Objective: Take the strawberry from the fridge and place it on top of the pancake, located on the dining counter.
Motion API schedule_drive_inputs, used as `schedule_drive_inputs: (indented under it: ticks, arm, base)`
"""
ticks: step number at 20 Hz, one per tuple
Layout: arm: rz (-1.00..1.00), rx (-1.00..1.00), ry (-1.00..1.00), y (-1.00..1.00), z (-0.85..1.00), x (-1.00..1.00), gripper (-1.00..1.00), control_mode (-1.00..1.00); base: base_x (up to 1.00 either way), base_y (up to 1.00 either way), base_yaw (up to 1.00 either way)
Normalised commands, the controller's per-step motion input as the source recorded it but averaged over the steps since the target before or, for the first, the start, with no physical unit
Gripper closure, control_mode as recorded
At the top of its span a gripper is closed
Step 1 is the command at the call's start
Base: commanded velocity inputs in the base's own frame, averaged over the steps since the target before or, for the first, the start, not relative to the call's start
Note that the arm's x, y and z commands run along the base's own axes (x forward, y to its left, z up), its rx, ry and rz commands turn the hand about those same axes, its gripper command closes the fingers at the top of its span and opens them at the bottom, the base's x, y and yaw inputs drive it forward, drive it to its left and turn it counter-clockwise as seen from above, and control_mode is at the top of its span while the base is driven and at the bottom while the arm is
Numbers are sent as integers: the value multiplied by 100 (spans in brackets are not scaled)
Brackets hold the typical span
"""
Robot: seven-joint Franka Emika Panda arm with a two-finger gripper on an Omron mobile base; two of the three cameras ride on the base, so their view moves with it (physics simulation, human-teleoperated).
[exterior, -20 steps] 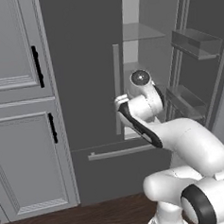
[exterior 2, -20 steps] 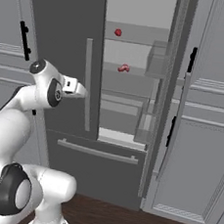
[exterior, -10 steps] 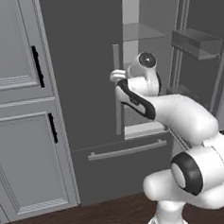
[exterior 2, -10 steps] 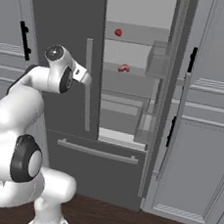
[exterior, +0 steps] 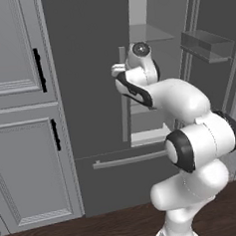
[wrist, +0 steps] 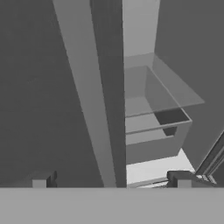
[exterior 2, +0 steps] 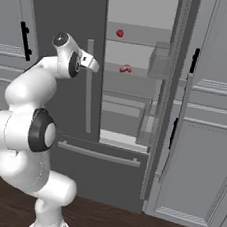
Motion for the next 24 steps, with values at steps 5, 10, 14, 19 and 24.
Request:
schedule_drive_inputs:
  ticks: [5, 10, 14, 19, 24]
  arm:
    - [0, -11, -13, 31, 5, 35, -100, -100]
    - [0, 0, -7, -5, 0, 68, -100, -100]
    - [0, 0, 0, -26, 0, 49, -100, -100]
    - [0, 0, 0, -18, 0, 51, -100, -100]
    - [0, 0, 0, 0, 0, 70, -100, -100]
  base:
    - [0, 0, 0]
    - [0, 0, 0]
    - [0, 0, 0]
    - [0, 0, 0]
    - [0, 0, 0]
